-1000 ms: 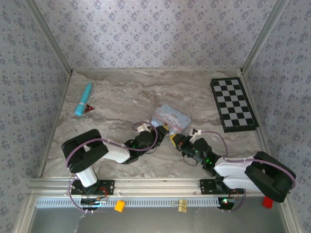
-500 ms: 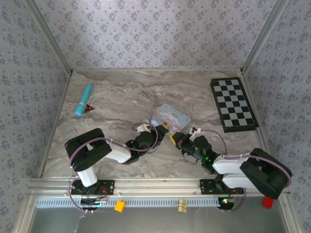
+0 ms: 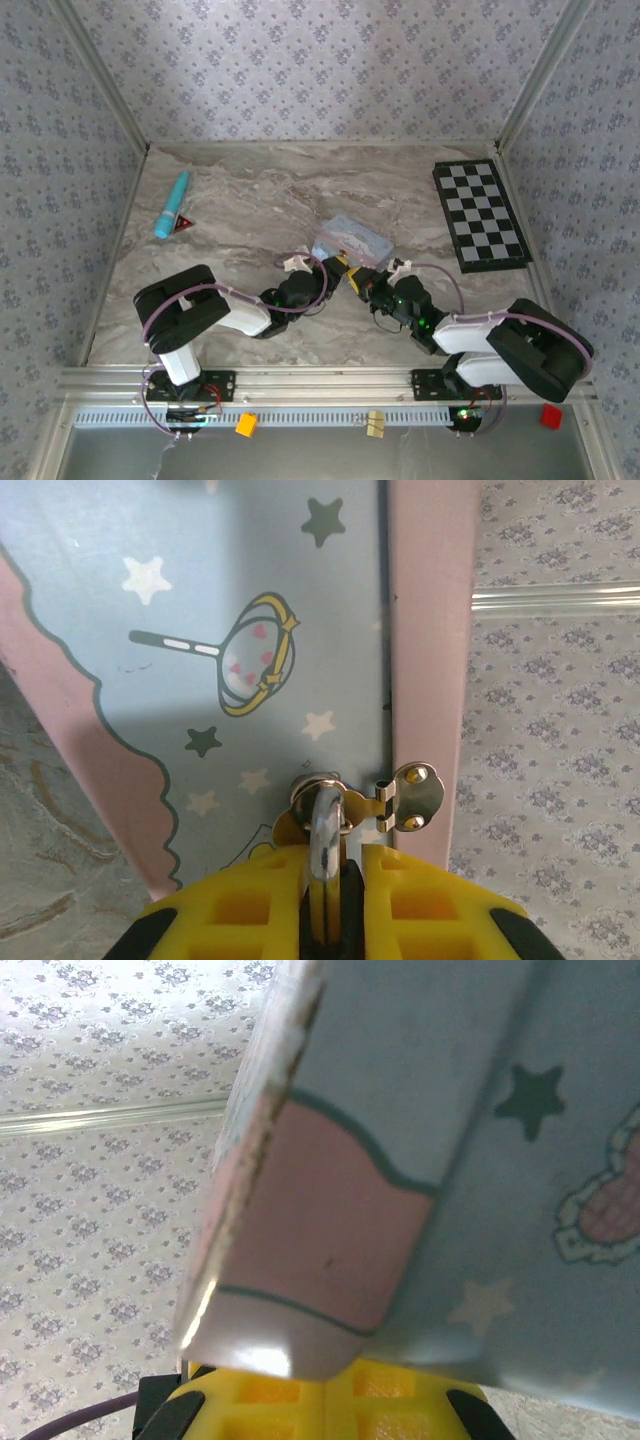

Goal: Unlock the padlock with the key

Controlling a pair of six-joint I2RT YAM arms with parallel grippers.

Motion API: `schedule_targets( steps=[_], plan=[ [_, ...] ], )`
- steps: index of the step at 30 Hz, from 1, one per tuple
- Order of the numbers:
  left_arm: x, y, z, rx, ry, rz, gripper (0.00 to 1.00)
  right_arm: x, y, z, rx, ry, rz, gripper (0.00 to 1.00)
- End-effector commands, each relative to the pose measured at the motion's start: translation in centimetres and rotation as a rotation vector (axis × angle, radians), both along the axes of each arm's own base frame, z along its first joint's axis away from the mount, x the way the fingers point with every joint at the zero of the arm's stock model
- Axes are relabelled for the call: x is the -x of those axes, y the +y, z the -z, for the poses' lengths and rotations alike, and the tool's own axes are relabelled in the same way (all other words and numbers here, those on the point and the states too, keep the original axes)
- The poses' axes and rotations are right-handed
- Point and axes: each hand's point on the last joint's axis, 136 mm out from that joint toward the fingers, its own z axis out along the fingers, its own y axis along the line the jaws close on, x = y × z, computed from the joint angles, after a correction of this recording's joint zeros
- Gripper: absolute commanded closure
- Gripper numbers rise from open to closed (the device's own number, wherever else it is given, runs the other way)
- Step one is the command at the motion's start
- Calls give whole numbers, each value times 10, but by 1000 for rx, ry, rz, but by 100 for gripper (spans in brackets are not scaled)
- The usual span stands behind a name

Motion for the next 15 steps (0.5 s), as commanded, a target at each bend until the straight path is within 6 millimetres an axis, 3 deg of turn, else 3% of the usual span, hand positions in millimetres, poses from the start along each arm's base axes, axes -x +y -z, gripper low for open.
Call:
schedule_targets(
  steps=[1, 8, 12, 15],
  plan=[
    [55, -54, -44, 131, -62, 302, 100, -22, 1, -51, -111, -121, 46, 100],
    [50, -48, -44, 105, -69, 286, 100, -23, -12, -56, 6, -149, 76, 100],
    [41, -39, -32, 52, -38, 259, 100, -16, -14, -47, 106, -142, 42, 99],
    [33, -30, -18, 10, 15, 229, 100, -8, -20, -35, 202, -126, 23, 72]
  ],
)
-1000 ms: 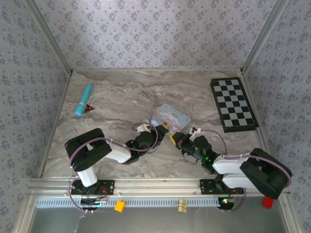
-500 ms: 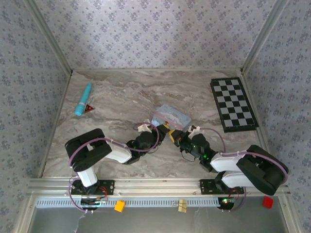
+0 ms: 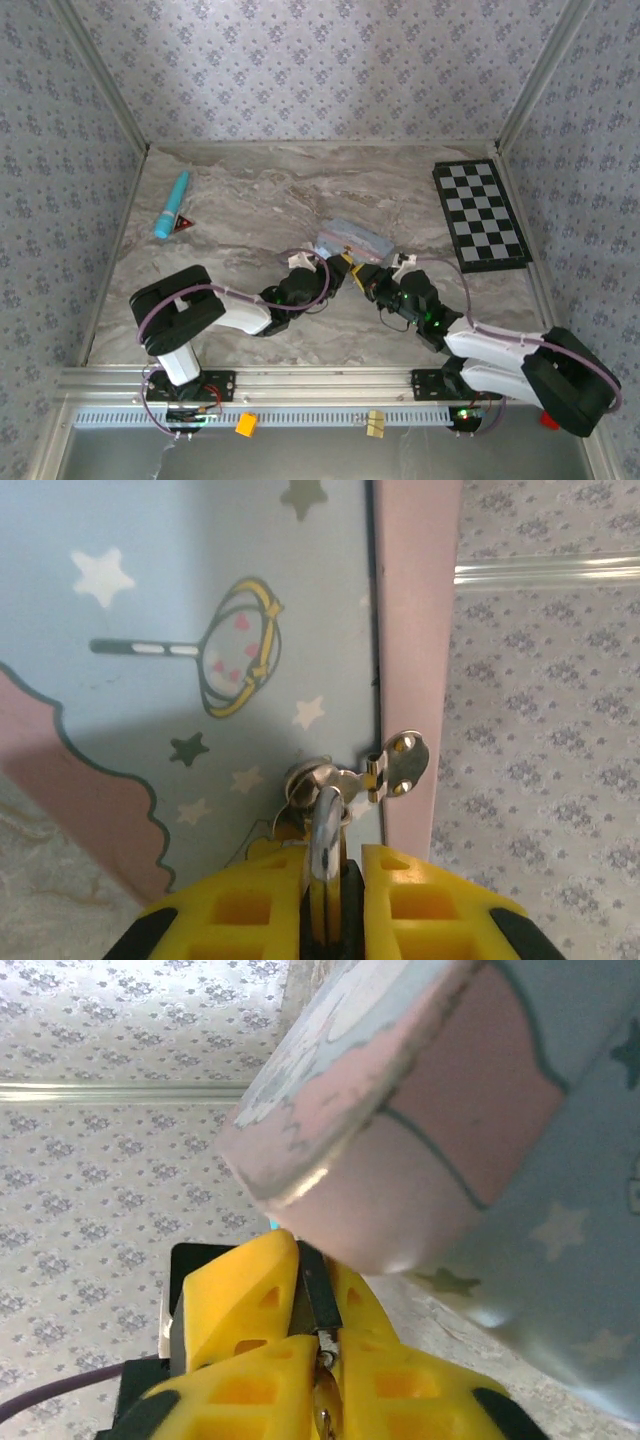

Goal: Unlock the padlock with the key

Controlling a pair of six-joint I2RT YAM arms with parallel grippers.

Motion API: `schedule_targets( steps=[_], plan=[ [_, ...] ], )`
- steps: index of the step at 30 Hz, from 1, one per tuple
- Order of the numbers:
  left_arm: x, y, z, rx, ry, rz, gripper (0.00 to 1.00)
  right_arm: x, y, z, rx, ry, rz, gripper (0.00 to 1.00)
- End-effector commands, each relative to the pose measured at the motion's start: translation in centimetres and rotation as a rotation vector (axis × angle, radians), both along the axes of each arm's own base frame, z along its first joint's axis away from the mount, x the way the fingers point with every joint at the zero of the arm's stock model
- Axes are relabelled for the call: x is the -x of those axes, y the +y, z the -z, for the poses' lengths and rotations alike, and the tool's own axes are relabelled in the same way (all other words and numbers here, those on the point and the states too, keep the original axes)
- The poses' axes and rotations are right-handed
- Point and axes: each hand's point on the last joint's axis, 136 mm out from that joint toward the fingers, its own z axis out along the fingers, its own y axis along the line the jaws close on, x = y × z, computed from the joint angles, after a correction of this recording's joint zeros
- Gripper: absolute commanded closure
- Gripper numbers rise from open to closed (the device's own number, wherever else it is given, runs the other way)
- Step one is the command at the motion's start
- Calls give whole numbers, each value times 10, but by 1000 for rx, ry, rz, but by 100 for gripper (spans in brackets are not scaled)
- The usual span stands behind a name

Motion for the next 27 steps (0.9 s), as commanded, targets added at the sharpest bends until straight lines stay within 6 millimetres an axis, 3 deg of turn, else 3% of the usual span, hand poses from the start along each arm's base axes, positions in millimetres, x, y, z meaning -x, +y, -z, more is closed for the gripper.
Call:
schedule_targets(
  steps=[1, 4, 12, 19, 27],
  plan=[
    [26, -15, -1, -20, 32, 151, 100, -9, -9, -18, 99, -85, 37, 66],
    [22, -7, 8, -69, 76, 133, 100, -1, -9, -13, 207, -122, -30, 56],
    [19, 24, 17, -272, 136, 80, 100, 17, -9, -1, 625, -352, -210, 52],
    [18, 51, 14, -365, 144, 30, 100, 37, 1, -11, 889, -755, -227, 42],
    [18, 54, 17, -372, 155, 31, 100, 70, 27, -7, 1116, -1132, -358, 47]
  ],
)
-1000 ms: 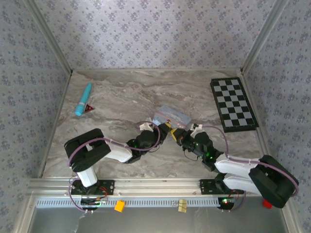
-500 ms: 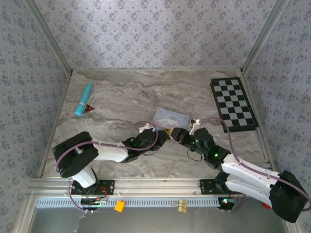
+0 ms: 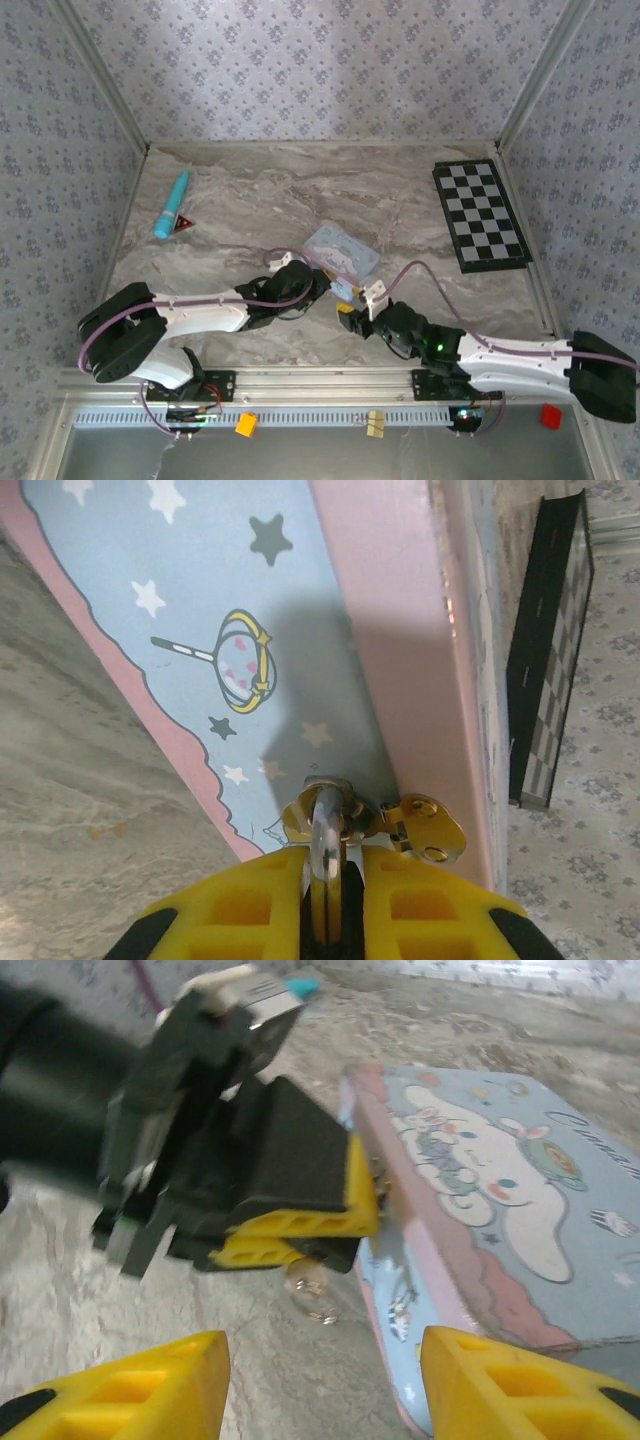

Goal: Unlock the padlock with the key

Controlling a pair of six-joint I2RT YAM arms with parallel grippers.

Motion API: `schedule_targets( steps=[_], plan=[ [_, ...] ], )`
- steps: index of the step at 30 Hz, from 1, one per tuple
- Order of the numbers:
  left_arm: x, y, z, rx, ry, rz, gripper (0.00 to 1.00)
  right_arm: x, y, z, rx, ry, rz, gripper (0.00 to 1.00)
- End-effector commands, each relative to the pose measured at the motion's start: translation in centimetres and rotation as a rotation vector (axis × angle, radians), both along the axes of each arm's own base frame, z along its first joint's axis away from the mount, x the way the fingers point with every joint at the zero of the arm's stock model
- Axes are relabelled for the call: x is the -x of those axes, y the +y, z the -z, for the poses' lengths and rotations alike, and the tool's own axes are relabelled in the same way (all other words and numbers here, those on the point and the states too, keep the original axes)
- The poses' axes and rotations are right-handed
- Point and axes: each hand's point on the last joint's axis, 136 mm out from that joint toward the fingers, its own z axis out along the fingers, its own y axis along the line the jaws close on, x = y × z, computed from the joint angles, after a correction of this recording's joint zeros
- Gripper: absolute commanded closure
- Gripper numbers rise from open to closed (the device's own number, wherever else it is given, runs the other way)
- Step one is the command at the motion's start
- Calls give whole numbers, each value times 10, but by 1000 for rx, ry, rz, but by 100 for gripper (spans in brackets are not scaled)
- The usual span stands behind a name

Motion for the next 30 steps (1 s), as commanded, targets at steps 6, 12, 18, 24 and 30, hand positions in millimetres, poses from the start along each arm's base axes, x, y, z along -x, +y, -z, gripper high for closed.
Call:
schedule_targets(
  steps=[6, 12, 18, 24, 30],
  plan=[
    [-6, -7, -19, 34, -35, 4, 100, 2, 16, -15, 200, -361, -47, 51],
    [-5, -12, -20, 53, -31, 22, 100, 0, 30, -7, 267, -423, -78, 52],
    [-3, -12, -19, 57, -23, 26, 100, -10, 36, 1, 292, -417, -62, 58],
    [-3, -13, -19, 58, -21, 28, 100, -17, 43, 3, 283, -417, -36, 58],
    [-3, -12, -20, 59, -23, 27, 100, -25, 42, 12, 299, -411, 11, 61]
  ],
)
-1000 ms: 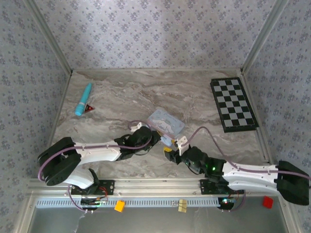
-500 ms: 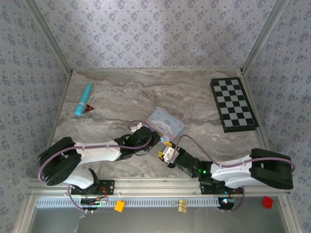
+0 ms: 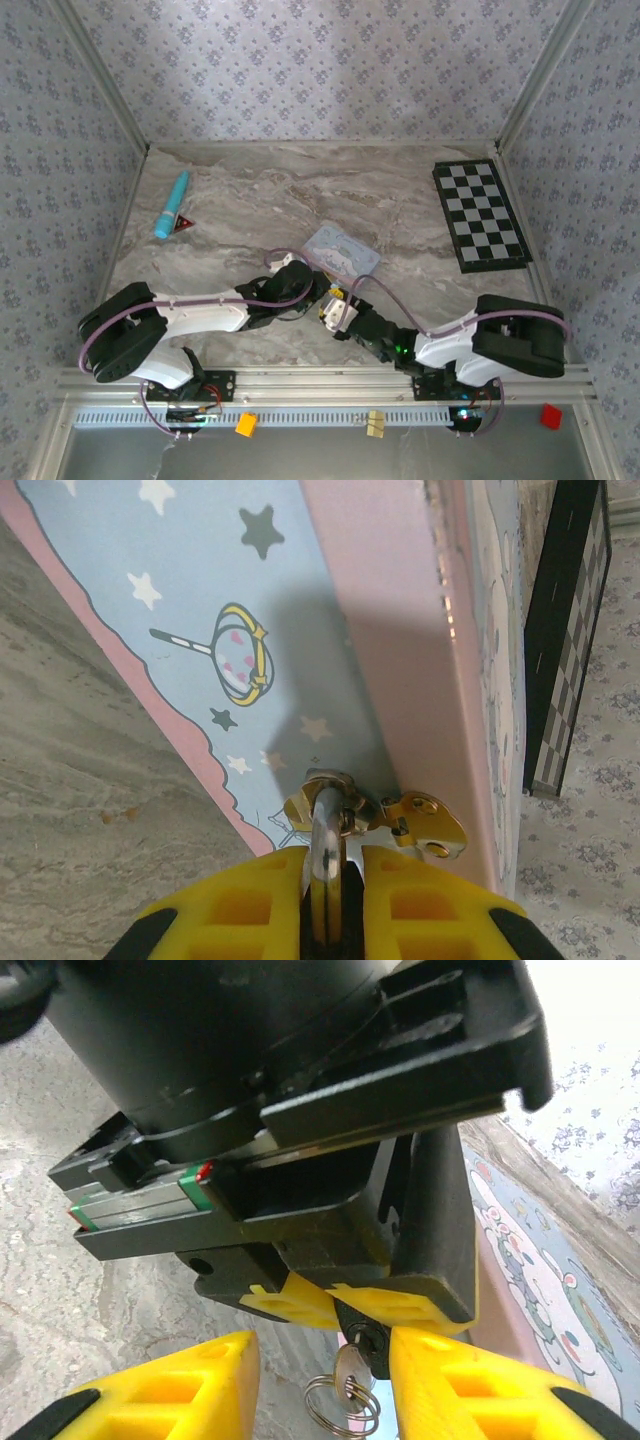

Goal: Unlock the padlock with the key

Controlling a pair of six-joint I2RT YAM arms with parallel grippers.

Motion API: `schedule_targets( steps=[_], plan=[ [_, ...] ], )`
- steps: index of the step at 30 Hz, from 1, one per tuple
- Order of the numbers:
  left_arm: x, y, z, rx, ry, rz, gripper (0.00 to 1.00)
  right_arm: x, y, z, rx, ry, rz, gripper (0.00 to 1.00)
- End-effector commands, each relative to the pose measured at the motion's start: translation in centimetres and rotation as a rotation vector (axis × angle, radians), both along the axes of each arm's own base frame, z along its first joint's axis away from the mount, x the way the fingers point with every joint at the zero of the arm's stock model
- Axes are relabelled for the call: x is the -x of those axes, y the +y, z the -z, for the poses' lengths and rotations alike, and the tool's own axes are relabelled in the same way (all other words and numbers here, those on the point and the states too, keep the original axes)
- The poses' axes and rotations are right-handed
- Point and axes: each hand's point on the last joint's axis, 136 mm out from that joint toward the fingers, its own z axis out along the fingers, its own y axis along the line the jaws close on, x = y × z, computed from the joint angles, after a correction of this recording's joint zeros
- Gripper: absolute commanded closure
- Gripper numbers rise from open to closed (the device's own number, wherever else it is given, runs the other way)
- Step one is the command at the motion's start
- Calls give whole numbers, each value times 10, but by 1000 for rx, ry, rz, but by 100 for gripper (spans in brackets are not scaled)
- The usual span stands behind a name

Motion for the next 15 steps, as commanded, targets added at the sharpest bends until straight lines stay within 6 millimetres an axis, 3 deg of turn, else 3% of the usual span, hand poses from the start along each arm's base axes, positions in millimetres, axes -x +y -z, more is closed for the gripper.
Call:
schedule_targets(
  steps=[1, 8, 15],
  plan=[
    [-7, -10, -23, 59, -41, 1, 100, -12, -1, -10, -50, -24, 69, 62],
    [-7, -8, -24, 58, -45, -2, 100, -21, -8, 0, -78, -14, 155, 72],
    [-8, -7, -23, 50, -46, -6, 100, -17, 3, -6, -133, -6, 140, 75]
  ],
)
